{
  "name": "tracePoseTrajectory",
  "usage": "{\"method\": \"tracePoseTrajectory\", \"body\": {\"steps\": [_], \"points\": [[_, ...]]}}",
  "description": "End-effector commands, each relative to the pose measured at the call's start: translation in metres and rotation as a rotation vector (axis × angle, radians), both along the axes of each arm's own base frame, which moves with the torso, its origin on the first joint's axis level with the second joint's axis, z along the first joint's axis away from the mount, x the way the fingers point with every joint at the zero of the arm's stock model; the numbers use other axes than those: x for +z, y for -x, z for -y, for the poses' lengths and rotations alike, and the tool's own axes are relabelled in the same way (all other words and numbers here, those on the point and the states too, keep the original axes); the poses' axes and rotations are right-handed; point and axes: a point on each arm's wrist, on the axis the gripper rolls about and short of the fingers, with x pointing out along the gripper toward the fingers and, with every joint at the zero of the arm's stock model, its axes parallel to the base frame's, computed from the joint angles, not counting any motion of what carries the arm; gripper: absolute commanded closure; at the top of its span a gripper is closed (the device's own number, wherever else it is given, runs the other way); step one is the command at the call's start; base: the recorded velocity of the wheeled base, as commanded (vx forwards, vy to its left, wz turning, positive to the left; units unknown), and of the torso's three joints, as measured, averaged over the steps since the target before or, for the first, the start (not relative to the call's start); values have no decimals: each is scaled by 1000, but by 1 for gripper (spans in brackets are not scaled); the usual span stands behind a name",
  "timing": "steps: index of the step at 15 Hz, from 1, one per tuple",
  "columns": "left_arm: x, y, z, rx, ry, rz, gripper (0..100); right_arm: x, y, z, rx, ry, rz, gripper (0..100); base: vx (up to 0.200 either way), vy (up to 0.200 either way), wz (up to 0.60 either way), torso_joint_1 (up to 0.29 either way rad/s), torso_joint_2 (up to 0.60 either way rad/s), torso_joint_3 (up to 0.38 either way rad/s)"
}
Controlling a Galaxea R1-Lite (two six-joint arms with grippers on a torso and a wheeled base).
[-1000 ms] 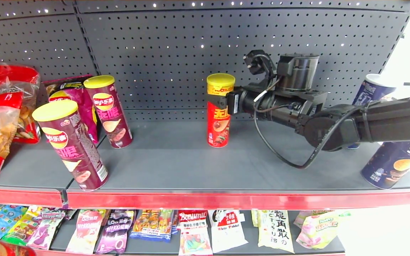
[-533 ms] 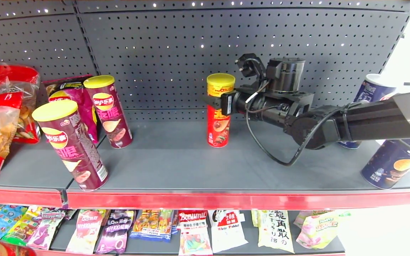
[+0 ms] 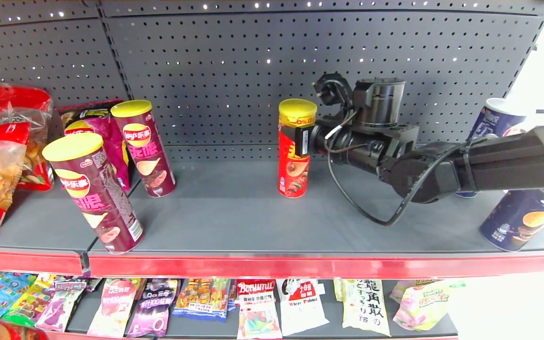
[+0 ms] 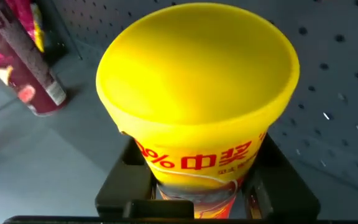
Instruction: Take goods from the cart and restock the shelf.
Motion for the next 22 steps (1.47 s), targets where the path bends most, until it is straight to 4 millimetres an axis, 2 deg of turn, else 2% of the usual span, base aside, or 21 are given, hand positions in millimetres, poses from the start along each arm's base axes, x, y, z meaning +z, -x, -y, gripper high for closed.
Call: {"method": "tracePoseTrajectory", "body": {"steps": [1, 2, 5, 9, 13, 17, 20, 22], "points": [[-2, 0, 0, 0, 0, -2, 100, 28, 38, 15, -22, 9, -7, 100, 0, 0, 0, 0, 0, 0], [-3, 0, 0, -1, 0, -5, 100, 36, 54, 20, -29, 14, -11, 100, 0, 0, 0, 0, 0, 0], [-3, -1, 0, -6, 1, -8, 100, 42, 84, 35, -124, 29, -9, 100, 0, 0, 0, 0, 0, 0], [-3, -1, 0, -10, 1, -7, 100, 28, 111, 51, -199, 65, -43, 100, 0, 0, 0, 0, 0, 0], [-4, -1, 0, -13, 0, -10, 100, 25, 128, 33, -269, -15, -87, 100, 0, 0, 0, 0, 0, 0], [-8, 0, 0, -12, 0, -13, 100, 20, 128, 27, -262, -13, -95, 100, 0, 0, 0, 0, 0, 0], [-7, 0, 0, -13, 0, -10, 100, 12, 127, 13, -233, -33, -81, 100, 0, 0, 0, 0, 0, 0], [-7, 0, 0, -12, 0, -10, 100, 9, 136, 4, -223, -19, -82, 100, 0, 0, 0, 0, 0, 0]]}}
